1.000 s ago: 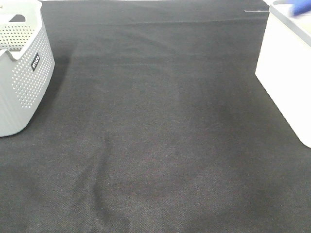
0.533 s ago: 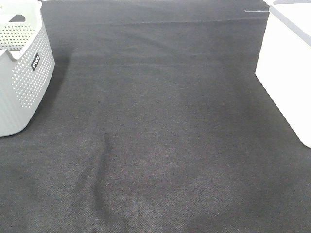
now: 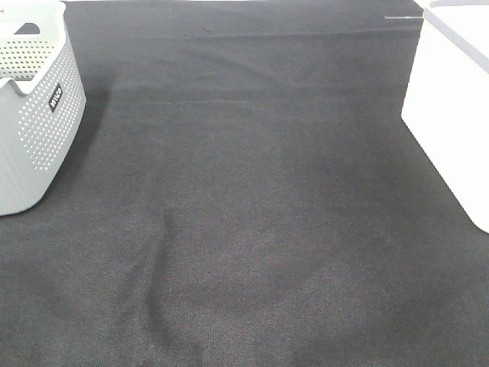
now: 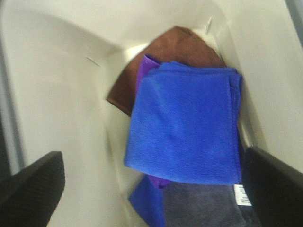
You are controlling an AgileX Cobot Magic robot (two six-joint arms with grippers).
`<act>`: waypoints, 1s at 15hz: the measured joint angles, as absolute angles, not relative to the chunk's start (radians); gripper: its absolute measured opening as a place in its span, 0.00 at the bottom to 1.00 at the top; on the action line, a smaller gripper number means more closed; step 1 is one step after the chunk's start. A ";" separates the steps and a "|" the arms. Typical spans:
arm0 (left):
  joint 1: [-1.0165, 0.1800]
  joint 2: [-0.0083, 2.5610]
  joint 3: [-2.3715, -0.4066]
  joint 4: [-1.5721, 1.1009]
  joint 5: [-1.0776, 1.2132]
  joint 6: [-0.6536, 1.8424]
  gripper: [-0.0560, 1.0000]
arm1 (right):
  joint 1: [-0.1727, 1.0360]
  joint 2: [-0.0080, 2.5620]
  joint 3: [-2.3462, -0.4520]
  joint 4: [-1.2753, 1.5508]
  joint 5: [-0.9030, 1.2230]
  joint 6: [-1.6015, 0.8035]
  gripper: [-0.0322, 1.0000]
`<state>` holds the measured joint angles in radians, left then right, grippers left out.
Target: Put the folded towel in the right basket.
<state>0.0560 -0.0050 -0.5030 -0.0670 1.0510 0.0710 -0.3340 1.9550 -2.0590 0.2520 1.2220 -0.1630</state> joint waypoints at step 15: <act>0.056 -0.005 -0.503 -0.067 1.051 0.071 0.99 | -0.011 0.748 -0.864 0.179 1.135 -0.068 0.98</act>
